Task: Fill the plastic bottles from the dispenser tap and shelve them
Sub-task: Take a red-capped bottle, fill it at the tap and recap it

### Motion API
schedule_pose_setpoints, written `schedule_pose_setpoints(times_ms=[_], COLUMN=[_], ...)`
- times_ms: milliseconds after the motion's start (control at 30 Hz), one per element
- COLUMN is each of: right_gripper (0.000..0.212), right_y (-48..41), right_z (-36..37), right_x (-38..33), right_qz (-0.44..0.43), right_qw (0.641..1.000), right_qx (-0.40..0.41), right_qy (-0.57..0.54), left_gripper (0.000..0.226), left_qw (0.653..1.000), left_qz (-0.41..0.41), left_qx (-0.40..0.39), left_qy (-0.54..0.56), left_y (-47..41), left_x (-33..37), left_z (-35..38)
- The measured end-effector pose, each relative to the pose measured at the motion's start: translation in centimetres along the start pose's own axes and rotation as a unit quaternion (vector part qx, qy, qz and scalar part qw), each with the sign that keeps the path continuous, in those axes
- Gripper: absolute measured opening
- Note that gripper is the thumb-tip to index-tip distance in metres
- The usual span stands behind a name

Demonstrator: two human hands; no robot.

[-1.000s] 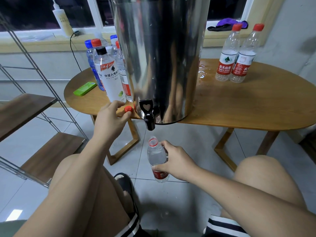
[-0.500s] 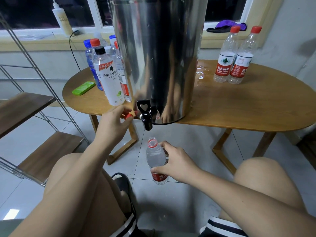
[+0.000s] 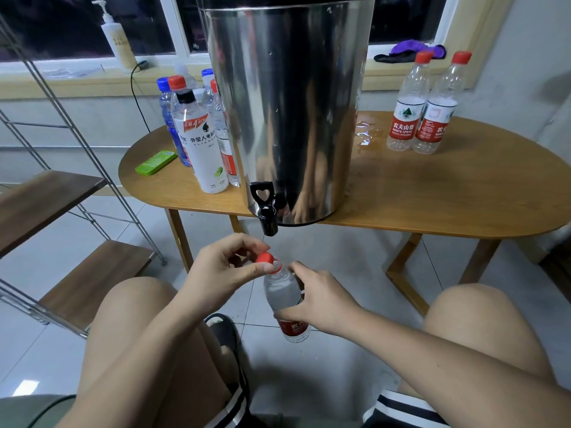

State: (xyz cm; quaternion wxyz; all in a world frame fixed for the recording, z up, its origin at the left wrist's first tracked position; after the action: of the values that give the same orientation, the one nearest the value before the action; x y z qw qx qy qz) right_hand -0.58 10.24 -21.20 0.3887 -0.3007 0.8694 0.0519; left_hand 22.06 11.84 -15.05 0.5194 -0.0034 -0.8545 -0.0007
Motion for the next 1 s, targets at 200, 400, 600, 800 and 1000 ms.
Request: schedule_pose_setpoints(times_ms=[200,400,600,800,1000], right_gripper=[0.067,0.067,0.072,0.068,0.063], right_y=[0.3,0.4,0.3,0.1,0.0], right_z=[-0.1,-0.2,-0.5,-0.3,-0.6], right_x=[-0.3,-0.3,-0.3,-0.4,-0.1], right_qz=[-0.010,-0.005,-0.009,-0.026,-0.029], right_qw=[0.998,0.994,0.994,0.992,0.988], right_qx=[-0.024,-0.030,-0.025,-0.033,-0.037], right_qy=[0.057,0.103,0.102,0.120,0.146], left_gripper=[0.035,0.045,0.032,0.050,0.021], left_qw=[0.986,0.973,0.989,0.963,0.965], left_qz=[0.080,0.064,0.035,0.056,0.059], left_qx=[0.042,0.050,-0.057,0.047,0.007], left_qy=[-0.142,-0.218,-0.131,-0.260,-0.257], left_y=[-0.2,-0.2,-0.4,0.1,0.3], left_x=[0.1,0.5,0.2,0.6,1.1], left_z=[0.5,0.8,-0.2,0.4,0.5])
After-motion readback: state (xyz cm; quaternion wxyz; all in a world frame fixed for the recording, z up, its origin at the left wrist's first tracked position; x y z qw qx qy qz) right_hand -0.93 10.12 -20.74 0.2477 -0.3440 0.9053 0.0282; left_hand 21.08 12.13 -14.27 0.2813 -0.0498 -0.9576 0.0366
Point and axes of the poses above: each hand's wrist, its own y-axis away from the middle knuckle, its own z-axis out of the palm, x = y × z, the point moved 1 cm from there along -y, towards the middle knuckle, and after that the axes turned 15 degrees about -z, right-handed, at the moved point
